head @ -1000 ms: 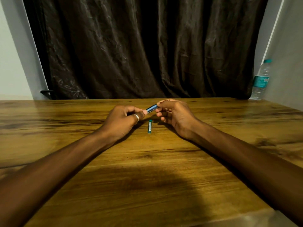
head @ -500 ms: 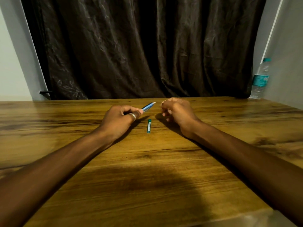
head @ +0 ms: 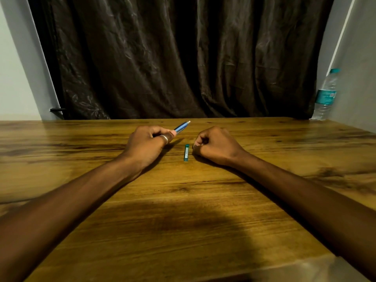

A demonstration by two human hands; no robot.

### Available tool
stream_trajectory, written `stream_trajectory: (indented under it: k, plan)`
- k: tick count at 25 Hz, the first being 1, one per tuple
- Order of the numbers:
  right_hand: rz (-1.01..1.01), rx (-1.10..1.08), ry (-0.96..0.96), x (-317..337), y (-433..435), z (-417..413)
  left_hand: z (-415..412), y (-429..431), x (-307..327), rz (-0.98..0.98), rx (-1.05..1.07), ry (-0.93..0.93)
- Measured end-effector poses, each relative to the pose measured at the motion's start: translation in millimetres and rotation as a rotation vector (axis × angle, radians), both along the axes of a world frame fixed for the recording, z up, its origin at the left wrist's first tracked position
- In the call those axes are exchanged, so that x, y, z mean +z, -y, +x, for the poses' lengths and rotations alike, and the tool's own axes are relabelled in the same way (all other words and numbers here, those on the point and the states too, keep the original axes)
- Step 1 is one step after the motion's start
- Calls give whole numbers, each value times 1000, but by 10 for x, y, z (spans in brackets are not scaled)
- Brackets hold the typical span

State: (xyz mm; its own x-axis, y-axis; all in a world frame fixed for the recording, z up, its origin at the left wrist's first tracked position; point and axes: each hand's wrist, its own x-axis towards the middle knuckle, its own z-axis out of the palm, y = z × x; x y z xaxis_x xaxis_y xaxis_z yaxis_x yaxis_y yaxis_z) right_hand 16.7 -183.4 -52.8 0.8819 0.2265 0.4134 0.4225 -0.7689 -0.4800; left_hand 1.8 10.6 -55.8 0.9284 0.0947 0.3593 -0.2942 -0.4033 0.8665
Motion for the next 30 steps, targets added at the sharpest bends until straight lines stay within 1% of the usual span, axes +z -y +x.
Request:
stream_trajectory:
  k: [3,6,7,9,10,11,12,13,14,16,21,23,27,30]
  plan:
    - [31,3,-24,15,10,5,-5,15,6,-7,1,-2]
    - [83,7,-89,11,50,36,-18,20,18,-7,-6,-9]
    - [166,14,-119,33,58,37,-20,16,19,-10,-11,-10]
    - [453,41,-129,125,74,33,-30,13,22,-9,-21,-9]
    - [567,2,-31,199,110,56,-38,19,25,-5,-24,-4]
    - [602,-84,109,284,155,78,-34,21,22,-2,-22,6]
    - [586,-169,216,334,202,113,-37,19,18,-4,-15,16]
    - [565,-212,265,355,224,118,-38,17,17,-7,-9,24]
    - [547,-213,244,336,218,112,-43,15,21,-6,-9,26]
    - [530,-140,131,243,158,56,-47,26,27,2,-25,20]
    - [582,95,31,115,14,78,-68,32,32,-16,-73,22]
    - [611,121,-7,98,13,91,-73,34,32,-12,-89,19]
    - [744,159,-137,76,21,91,-64,29,17,24,-101,41]
    - [761,166,-181,71,41,105,-71,44,23,64,-82,51]
